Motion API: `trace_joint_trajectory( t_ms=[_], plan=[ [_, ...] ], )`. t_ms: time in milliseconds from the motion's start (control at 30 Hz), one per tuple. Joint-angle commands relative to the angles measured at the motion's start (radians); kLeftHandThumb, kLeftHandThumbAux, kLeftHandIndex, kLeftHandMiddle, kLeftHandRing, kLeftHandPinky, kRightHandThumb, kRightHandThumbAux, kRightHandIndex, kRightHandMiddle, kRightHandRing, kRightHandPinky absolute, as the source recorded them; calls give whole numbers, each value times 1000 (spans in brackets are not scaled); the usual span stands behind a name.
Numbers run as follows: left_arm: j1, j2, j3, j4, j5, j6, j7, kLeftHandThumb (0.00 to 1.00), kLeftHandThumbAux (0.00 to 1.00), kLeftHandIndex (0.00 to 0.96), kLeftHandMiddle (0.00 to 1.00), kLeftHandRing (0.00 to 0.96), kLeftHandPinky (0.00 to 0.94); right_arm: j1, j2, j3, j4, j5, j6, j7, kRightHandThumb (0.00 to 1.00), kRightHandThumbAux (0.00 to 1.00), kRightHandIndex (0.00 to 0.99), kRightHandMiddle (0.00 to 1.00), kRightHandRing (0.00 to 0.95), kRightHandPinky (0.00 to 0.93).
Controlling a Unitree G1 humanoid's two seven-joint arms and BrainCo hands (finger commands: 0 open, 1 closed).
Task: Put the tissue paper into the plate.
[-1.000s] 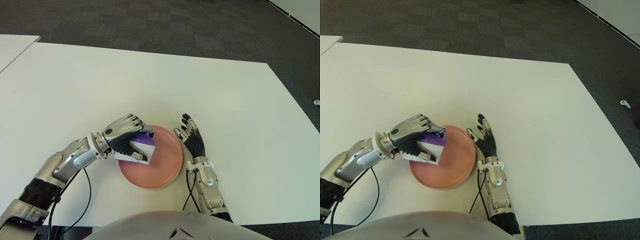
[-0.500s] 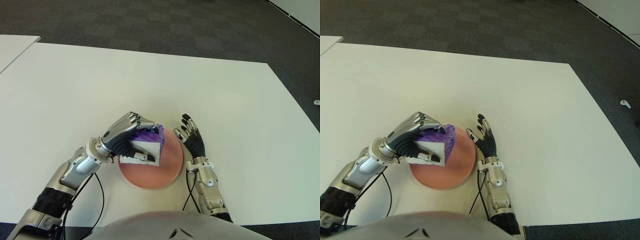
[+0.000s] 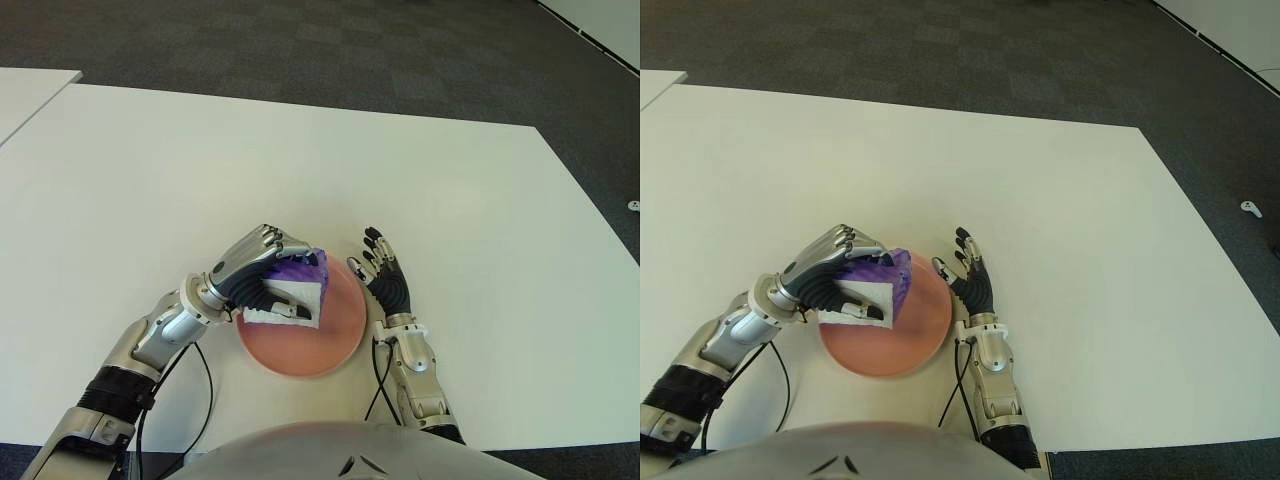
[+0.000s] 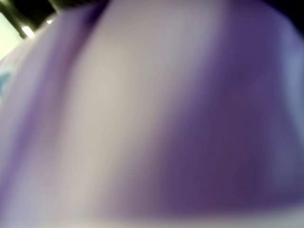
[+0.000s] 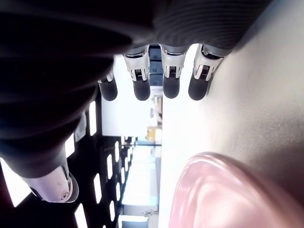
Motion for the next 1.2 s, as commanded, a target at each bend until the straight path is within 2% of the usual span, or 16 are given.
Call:
trace_joint_trajectory(
  t_ms=[33, 400, 533, 667, 800, 1200],
  plan=[
    [-17, -15, 1, 44, 35, -27, 42, 750, 698, 442, 840, 838, 826, 65, -3, 3, 90, 5, 82, 9, 0, 642, 0, 6, 0, 0],
    [-47, -22, -11, 103, 66, -36, 54, 750, 699, 442, 842, 842, 836, 70, -6, 2, 85, 7, 86, 13, 0, 647, 0, 3, 0, 0],
    [-84, -19, -20, 177, 183, -30, 141, 749, 699, 442, 842, 842, 827, 71, -4, 0, 86, 10, 85, 12, 0, 659, 0, 6, 0, 0],
    [-95, -10, -30, 199, 276, -11, 241, 748, 699, 442, 840, 840, 823, 73, -4, 1, 84, 11, 85, 13, 0, 666, 0, 8, 0, 0],
    [-100, -4, -53, 221, 384, 40, 383, 747, 700, 442, 838, 837, 815, 74, -4, 0, 86, 10, 79, 13, 0, 675, 0, 11, 0, 0],
    [-102, 26, -166, 242, 505, 118, 602, 728, 703, 442, 779, 782, 730, 75, 4, -4, 90, 19, 75, 14, 0, 708, 0, 15, 0, 2]
  ],
)
